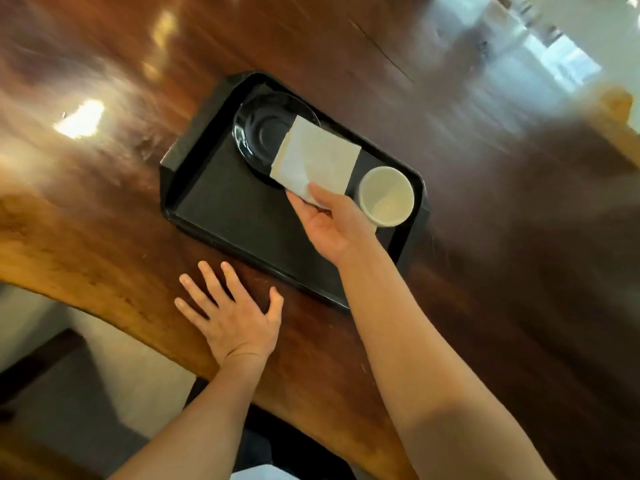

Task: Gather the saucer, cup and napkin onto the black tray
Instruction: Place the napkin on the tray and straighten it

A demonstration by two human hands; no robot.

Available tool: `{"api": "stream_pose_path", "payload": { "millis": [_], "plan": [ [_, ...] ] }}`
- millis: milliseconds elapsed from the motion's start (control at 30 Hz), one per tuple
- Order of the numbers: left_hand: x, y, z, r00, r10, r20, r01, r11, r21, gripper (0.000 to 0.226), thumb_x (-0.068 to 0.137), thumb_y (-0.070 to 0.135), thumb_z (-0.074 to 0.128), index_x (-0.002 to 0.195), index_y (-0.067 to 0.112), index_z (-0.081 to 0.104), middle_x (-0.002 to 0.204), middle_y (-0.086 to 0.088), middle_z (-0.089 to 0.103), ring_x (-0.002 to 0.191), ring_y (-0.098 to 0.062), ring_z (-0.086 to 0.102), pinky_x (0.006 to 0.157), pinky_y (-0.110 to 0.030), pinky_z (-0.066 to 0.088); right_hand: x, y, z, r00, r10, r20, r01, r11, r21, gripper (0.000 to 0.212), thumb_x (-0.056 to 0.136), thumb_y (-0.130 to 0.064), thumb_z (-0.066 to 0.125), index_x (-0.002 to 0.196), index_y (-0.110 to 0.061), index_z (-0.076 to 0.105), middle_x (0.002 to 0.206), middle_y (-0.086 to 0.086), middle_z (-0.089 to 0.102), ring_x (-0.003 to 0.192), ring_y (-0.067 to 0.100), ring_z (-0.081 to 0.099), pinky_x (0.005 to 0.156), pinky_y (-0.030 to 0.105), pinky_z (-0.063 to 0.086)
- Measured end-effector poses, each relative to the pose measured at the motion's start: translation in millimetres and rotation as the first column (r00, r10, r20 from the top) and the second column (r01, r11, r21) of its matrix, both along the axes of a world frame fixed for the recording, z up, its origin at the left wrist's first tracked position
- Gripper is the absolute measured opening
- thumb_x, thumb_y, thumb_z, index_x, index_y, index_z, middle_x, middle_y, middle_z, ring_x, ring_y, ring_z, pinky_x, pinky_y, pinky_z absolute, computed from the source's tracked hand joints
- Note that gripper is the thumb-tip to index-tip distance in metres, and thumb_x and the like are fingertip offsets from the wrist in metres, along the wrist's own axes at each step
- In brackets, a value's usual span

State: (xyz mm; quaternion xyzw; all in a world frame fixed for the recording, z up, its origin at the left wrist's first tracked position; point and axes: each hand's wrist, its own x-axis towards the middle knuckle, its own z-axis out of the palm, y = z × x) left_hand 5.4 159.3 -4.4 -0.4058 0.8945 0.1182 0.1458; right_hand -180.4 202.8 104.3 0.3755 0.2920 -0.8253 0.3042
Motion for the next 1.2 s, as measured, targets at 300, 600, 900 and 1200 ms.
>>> {"api": "stream_pose_path", "payload": {
  "millis": [300,600,900,1200],
  "plan": [
    [-1.9,1.1,-2.0,0.999,0.018,0.03,-0.017,1.0,-0.012,0.096,0.086,0.077,0.024,0.159,0.017,0.016,0.169,-0.014,0.005,0.155,-0.042,-0.007,0.122,-0.063,0.0,70.3,15.9,-16.8,0.984,0.063,0.164,-0.065,0.998,0.005,0.028,0.095,0.012,0.053,0.11,-0.012,0.057,0.114,0.018,0.064,0.125,0.041,0.057,0.104,0.051,0.047],
    [-0.5,2.1,-7.0,1.0,0.021,0.005,-0.021,0.999,-0.043,0.093,0.087,0.074,0.033,0.158,0.014,0.022,0.168,-0.016,0.011,0.155,-0.044,-0.001,0.122,-0.064,0.003,72.0,23.2,-43.8,0.977,0.033,0.208,-0.051,0.995,0.083,0.027,0.097,0.007,0.054,0.113,-0.015,0.056,0.128,0.017,0.058,0.13,0.041,0.054,0.107,0.052,0.045],
    [-0.3,2.0,-10.2,1.0,0.025,-0.015,-0.026,0.998,-0.056,0.093,0.086,0.074,0.034,0.156,0.015,0.026,0.167,-0.017,0.015,0.155,-0.044,0.004,0.121,-0.065,0.006,77.7,25.6,-52.7,0.959,0.172,0.227,-0.218,0.956,0.195,0.023,0.1,-0.008,0.058,0.123,-0.01,0.057,0.126,0.015,0.061,0.132,0.037,0.054,0.103,0.042,0.05],
    [0.3,2.3,-9.8,0.999,0.021,-0.034,-0.023,0.998,-0.058,0.092,0.086,0.073,0.038,0.155,0.014,0.027,0.167,-0.018,0.017,0.154,-0.045,0.006,0.121,-0.065,0.005,87.3,40.2,-48.9,0.963,0.221,0.152,-0.256,0.929,0.267,0.041,0.101,-0.006,0.051,0.138,0.012,0.045,0.142,0.028,0.052,0.119,0.029,0.059,0.086,0.029,0.058]
  ]
}}
